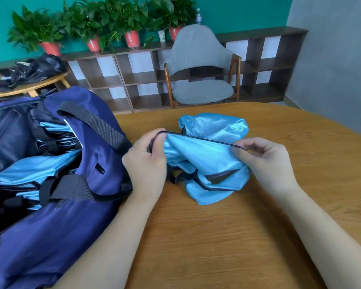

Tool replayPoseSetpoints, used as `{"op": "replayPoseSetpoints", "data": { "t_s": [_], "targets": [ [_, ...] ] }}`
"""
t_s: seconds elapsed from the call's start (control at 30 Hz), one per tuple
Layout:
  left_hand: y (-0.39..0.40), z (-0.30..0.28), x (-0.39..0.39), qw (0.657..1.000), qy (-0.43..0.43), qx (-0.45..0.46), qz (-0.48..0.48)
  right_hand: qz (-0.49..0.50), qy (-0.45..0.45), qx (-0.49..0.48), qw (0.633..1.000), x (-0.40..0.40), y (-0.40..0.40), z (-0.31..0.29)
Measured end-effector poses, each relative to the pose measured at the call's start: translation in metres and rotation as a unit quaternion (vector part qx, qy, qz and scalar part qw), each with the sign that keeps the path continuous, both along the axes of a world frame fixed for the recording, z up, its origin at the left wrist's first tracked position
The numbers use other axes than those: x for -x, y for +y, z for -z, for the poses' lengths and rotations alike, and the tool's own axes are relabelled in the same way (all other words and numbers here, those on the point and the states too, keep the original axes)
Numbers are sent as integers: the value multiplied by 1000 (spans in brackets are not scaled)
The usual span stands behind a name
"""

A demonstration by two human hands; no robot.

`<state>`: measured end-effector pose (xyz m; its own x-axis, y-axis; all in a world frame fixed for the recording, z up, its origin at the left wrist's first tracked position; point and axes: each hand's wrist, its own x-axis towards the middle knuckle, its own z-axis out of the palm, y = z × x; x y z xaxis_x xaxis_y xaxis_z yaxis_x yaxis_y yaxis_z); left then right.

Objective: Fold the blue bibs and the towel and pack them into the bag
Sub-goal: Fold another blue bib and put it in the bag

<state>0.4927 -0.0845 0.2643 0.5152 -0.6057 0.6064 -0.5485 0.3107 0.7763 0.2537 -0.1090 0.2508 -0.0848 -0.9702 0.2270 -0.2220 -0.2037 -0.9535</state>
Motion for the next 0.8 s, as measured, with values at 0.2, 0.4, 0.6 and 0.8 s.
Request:
{"op": "replayPoseSetpoints", "data": {
  "t_s": [0.2,0.4,0.6,0.8],
  "targets": [
    [-5,-2,-12,998,45,10,-46,87,35,53,994,8,-4,0],
    [-3,5,-1,995,-17,-55,83,-146,-96,57,983,3,7,-6],
    [32,20,54,873,-296,-53,384,-24,-45,92,994,-1,4,-7],
    [28,26,42,867,-252,-80,423,-80,129,50,987,-38,-26,-21]
  ]
}}
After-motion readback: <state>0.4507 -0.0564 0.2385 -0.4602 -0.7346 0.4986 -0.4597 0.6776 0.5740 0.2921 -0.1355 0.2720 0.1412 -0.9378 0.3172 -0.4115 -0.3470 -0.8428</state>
